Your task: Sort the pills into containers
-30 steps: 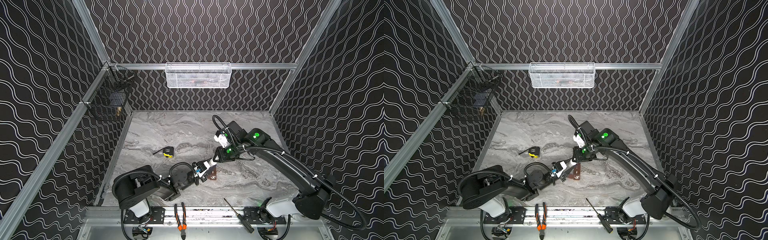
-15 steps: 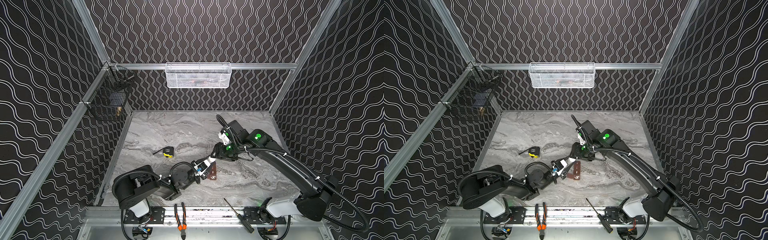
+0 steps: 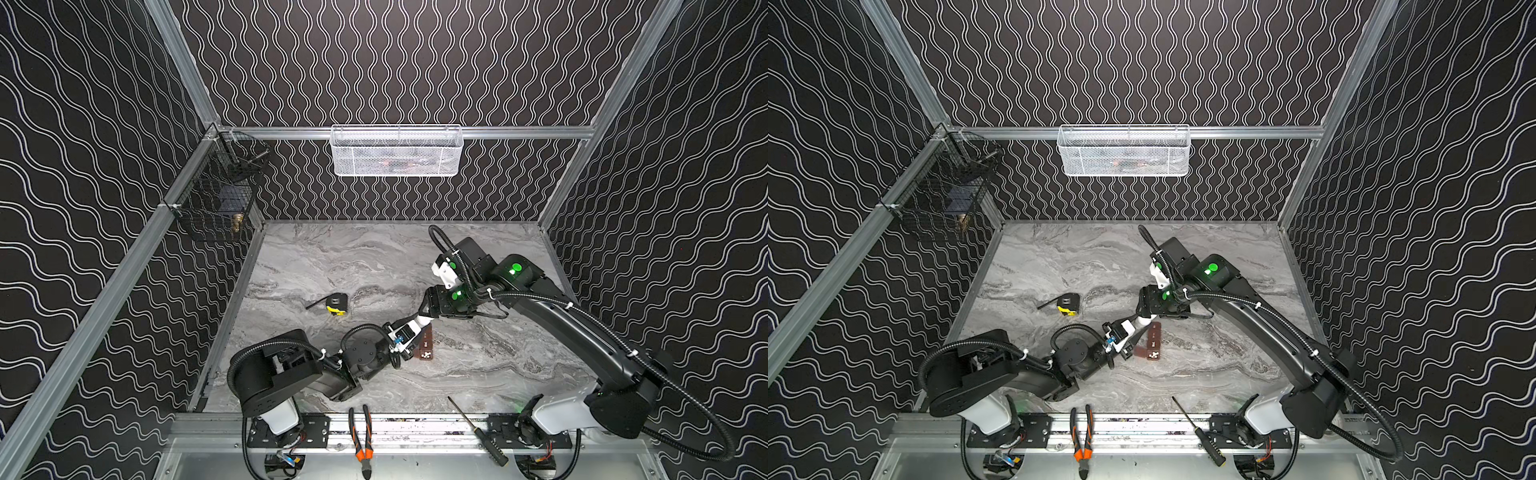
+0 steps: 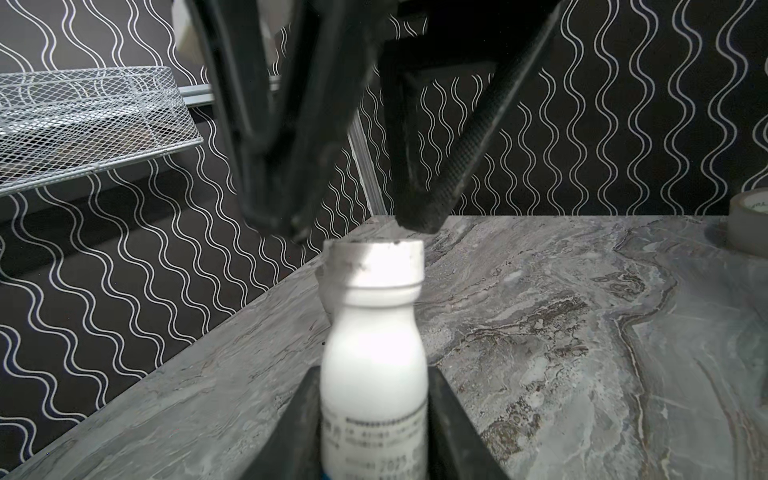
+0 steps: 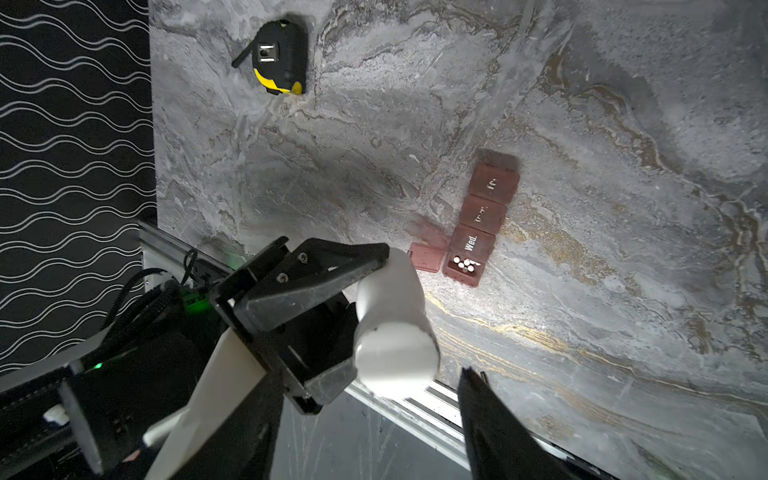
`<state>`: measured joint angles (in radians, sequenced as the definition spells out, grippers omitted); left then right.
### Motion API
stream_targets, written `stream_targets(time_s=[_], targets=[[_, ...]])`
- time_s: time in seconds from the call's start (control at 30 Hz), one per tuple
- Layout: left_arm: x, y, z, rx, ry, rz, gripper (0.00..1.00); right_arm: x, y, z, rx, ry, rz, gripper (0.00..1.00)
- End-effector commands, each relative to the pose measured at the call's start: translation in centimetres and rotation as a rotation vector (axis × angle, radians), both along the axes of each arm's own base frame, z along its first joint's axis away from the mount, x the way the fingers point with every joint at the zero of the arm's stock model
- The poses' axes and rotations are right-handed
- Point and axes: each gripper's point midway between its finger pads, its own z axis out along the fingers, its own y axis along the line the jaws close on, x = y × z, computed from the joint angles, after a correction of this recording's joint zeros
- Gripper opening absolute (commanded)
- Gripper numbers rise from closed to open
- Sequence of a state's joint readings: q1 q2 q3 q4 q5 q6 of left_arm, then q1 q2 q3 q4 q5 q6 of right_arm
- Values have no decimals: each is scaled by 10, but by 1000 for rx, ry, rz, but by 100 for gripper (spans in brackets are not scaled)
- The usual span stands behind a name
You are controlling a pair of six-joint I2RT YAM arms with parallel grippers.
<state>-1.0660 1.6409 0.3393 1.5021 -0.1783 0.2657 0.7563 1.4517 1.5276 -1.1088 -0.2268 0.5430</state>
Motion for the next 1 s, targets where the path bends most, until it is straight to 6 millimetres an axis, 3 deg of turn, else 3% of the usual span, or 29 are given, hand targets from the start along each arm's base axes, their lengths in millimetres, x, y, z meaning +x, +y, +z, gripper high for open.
stream_targets(time_s=[0.0, 0.57, 0.73, 0.87, 0.97], targets=[[-2, 2, 14, -49, -26, -7, 0, -3, 2, -3, -7, 17, 33, 66], [-5, 2, 17, -57, -26, -17, 0, 0, 3, -10, -13, 16, 30, 38], [-7, 3, 17, -56, -27, -25, 0, 1, 4, -10, -14, 9, 31, 37], [-8, 3, 17, -57, -25, -31, 0, 3, 4, -7, -10, -1, 28, 44], [-8, 3, 18, -61, -26, -32, 0, 4, 5, -6, -7, -3, 28, 44]])
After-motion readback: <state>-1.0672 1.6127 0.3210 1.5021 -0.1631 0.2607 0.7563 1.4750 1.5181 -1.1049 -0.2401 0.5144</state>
